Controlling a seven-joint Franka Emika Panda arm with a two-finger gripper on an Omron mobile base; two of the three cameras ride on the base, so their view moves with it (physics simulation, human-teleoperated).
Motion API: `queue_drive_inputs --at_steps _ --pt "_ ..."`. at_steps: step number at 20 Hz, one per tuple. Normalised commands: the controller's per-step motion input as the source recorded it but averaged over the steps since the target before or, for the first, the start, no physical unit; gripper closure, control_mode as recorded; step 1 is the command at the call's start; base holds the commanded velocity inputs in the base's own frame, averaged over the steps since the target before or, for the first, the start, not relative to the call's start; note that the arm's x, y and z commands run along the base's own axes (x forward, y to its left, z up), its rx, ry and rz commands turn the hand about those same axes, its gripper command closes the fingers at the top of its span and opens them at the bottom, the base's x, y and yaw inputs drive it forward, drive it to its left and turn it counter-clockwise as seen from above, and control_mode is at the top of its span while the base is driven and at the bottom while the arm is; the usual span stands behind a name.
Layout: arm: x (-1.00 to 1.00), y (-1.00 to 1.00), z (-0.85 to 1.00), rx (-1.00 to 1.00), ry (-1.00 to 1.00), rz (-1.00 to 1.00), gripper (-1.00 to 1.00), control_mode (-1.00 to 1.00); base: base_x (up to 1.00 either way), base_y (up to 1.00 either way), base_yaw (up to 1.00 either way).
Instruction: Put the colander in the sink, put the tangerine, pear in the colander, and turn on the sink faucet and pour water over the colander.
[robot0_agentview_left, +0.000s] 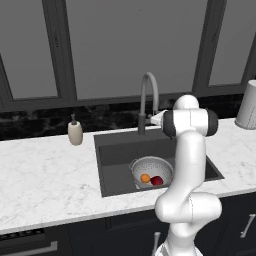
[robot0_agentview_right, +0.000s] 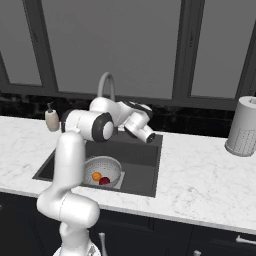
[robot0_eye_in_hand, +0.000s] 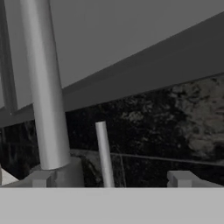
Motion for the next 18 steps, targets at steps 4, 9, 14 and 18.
queue_drive_inputs --at_steps 4,9,14,18 --pt "0.17 0.0 0.0 0.0 0.0 0.0 -1.0 -1.0 0.0 0.0 0.0" --pt "0.15 0.0 0.0 0.0 0.0 0.0 -1.0 -1.0 0.0 0.0 0.0" --pt "0.0 0.0 0.0 0.0 0.0 0.0 1.0 -1.0 0.0 0.0 0.0" --pt "0.0 -0.21 0.0 0.05 0.0 -0.03 1.0 -1.0 0.0 0.0 0.0"
